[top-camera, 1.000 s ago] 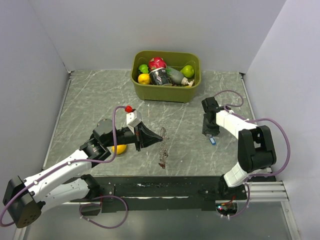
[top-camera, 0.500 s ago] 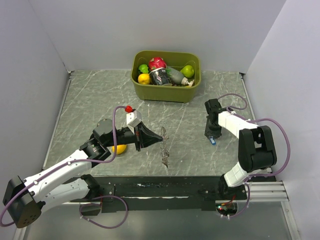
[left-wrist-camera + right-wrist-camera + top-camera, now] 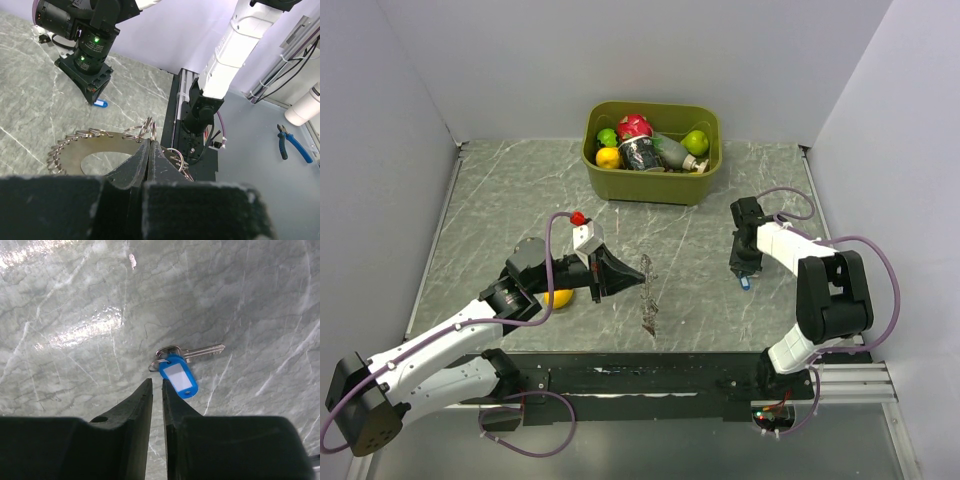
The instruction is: Put the keys on the keyring
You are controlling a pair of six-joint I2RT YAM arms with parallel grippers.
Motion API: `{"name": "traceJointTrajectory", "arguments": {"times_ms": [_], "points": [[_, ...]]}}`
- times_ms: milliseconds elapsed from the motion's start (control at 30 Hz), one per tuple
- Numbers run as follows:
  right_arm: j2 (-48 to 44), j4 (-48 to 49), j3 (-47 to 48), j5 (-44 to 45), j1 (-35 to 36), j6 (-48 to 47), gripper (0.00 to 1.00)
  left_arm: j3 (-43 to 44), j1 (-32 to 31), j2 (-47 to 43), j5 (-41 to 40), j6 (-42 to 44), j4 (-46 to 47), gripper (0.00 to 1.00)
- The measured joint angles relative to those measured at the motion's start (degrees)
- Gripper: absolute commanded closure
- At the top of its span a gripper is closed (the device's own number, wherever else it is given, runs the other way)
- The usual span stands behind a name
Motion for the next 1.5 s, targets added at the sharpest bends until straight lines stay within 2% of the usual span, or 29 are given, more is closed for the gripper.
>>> {"name": "traceJointTrajectory", "arguments": {"times_ms": [100, 200, 233, 367, 533, 933, 1000, 1067, 1100, 1267, 1333, 1500], "points": [[0.22, -0.04, 0.02, 0.07, -0.11, -0.07, 0.75, 0.0, 0.0, -0.15, -0.02, 0.02, -0.37, 0.99], [0.22, -0.07, 0.11, 0.22, -0.11, -0.46, 0.65, 0.0, 0.0, -0.33, -0.02, 0.02, -0.61, 0.99], [0.22, -0.07, 0.13, 0.24, -0.11, -0.7, 0.59, 0.0, 0.0, -0.33, -0.02, 0.02, -0.59, 0.99], [0.26, -0.96, 1.33, 0.24, -0.11, -1.6, 0.5, 0.0, 0.0, -0.33, -0.02, 0.02, -0.61, 0.99], [2.29, -1.9, 4.85, 0.7, 0.09, -2.21, 0.48, 0.0, 0.0, -0.33, -0.02, 0.02, -0.61, 0.99], [9.09, -5.38, 7.19, 1.29, 0.33, -2.8, 0.6, 0.0, 0.0, -0.33, -0.02, 0.02, -0.63, 0.99], [9.77, -5.6, 8.09, 1.22, 0.33, -2.99, 0.71, 0.0, 0.0, -0.33, -0.02, 0.02, -0.66, 0.99], [9.97, -5.66, 8.35, 1.05, 0.33, -3.28, 0.72, 0.0, 0.0, -0.33, -0.04, 0.02, -0.66, 0.99], [9.99, -5.66, 8.37, 0.92, 0.33, -3.37, 0.77, 0.0, 0.0, -0.35, -0.04, 0.02, -0.66, 0.99], [9.97, -5.68, 8.5, 0.07, 0.44, -3.93, 0.89, 0.0, 0.0, -0.35, -0.07, 0.02, -0.68, 0.99], [9.94, -5.86, 8.74, -0.02, 0.61, -4.17, 0.98, 0.0, 0.0, -0.35, -0.04, 0.02, -0.68, 0.99], [9.38, -6.36, 8.81, -0.28, 1.46, -4.59, 1.0, 0.0, 0.0, -0.35, -0.07, 0.04, -0.68, 0.99]]}}
